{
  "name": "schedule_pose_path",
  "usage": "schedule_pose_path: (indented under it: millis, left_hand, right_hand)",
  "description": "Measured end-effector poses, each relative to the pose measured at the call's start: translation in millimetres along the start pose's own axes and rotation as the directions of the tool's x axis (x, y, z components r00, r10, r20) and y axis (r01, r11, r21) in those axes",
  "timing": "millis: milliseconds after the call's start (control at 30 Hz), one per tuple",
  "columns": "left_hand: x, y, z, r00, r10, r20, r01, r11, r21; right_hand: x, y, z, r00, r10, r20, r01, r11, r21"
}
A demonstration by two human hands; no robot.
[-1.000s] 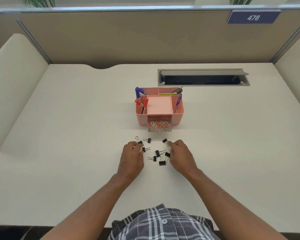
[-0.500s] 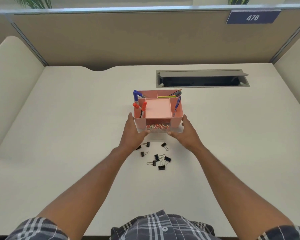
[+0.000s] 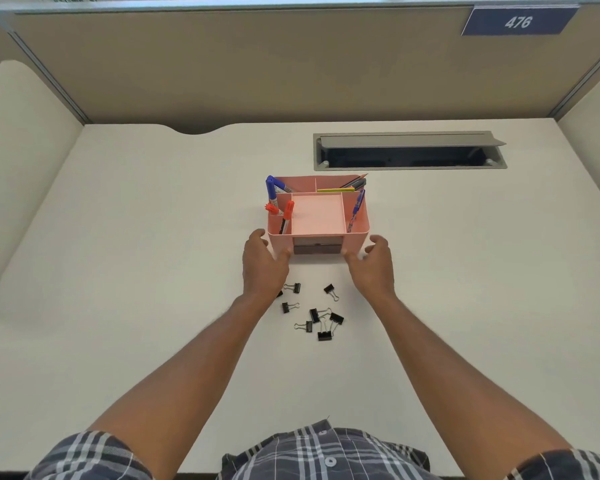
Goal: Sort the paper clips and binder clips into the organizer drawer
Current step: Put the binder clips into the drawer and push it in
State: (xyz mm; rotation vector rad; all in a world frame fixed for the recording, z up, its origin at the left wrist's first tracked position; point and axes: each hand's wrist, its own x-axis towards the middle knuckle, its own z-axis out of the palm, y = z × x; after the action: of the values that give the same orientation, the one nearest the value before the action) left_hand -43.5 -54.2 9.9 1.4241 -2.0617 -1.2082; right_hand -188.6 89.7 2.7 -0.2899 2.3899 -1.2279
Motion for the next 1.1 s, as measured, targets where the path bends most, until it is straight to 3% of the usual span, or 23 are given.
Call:
schedule_pose_path:
  millis: [100,167,233,333,533,667,933,1100]
  left_hand:
    - [-19.5,-21.2,-0.3,0.998,0.059,-0.001,-0.058,0.984,0.171]
    - [-37.0,-35.9,0.3,0.986,0.153,0.067,-0.166,0.942,0.29]
    - [-51.7,-46.0,1.6,0.956,0.242,0.164,-0.287,0.889,0.357]
    - [-65.4,-50.0,4.4,0.88,0.376,0.29,-0.472,0.756,0.453]
    - [-84.2,-55.7,5.3,0.808,0.488,0.331,-0.589,0.667,0.456]
    - [-97.6,-62.2,9.4,0.779,0.528,0.339,-0.627,0.639,0.445]
    - [-85.0,-44.5,9.0,0.843,0.466,0.268,-0.537,0.714,0.449]
    - [-69.3,-33.7,4.2,0.875,0.437,0.207,-0.483,0.774,0.409]
  right_hand:
    - [-18.2,20.1,1.1,0.999,-0.038,0.019,0.04,0.992,-0.121]
    - [-32.5,29.4,5.0,0.971,-0.193,0.141,0.226,0.933,-0.281]
    - [-44.7,36.5,10.5,0.891,-0.348,0.292,0.44,0.82,-0.365]
    - [-56.2,41.9,16.0,0.818,-0.445,0.364,0.567,0.731,-0.381]
    - [-72.8,53.4,18.5,0.796,-0.469,0.383,0.602,0.684,-0.413]
    - [-76.8,53.2,16.5,0.81,-0.45,0.375,0.579,0.715,-0.392]
    - [-41.5,-15.2,22.0,0.812,-0.496,0.308,0.583,0.668,-0.462]
    - [-36.1,-22.2,25.0,0.816,-0.486,0.312,0.574,0.623,-0.532]
